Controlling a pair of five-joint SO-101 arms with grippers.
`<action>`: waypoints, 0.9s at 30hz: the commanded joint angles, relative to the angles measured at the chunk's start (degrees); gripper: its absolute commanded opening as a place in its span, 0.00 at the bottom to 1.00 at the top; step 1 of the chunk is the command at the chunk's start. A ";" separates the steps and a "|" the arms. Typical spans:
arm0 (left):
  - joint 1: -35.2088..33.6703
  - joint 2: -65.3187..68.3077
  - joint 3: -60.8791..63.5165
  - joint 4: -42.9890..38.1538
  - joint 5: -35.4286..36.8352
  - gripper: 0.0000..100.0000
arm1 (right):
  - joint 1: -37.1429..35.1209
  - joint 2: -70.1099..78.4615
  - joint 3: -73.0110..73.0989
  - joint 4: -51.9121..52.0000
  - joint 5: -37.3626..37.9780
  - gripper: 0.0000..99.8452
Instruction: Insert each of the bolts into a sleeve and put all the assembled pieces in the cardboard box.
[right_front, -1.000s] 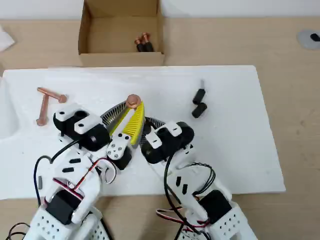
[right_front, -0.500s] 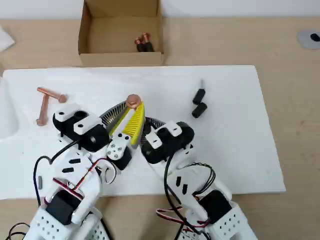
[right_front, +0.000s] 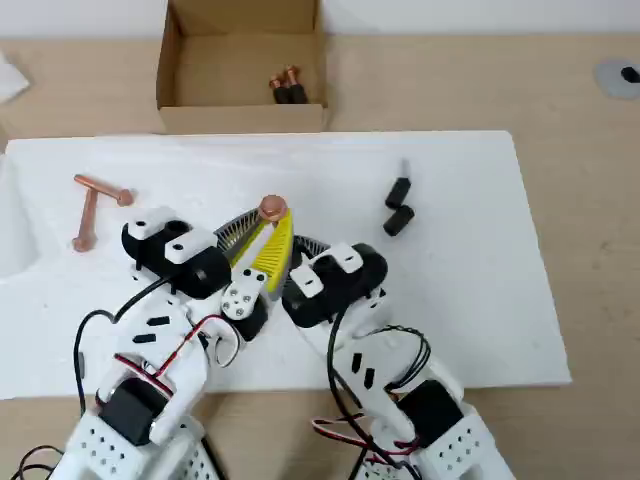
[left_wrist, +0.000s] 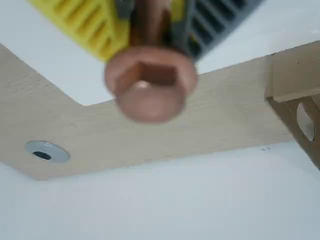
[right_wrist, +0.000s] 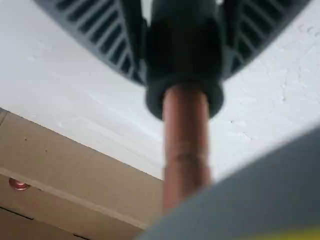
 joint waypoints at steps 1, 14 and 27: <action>-0.88 -0.57 -0.35 -1.41 -0.26 0.01 | -0.75 -4.88 -4.00 0.00 -0.35 0.01; -0.88 -0.57 0.00 -0.97 0.18 0.11 | -0.75 -4.88 -4.00 0.09 -0.26 0.01; -0.88 -0.57 -0.62 2.46 -0.18 0.13 | -0.75 -4.88 -4.00 0.18 -0.26 0.01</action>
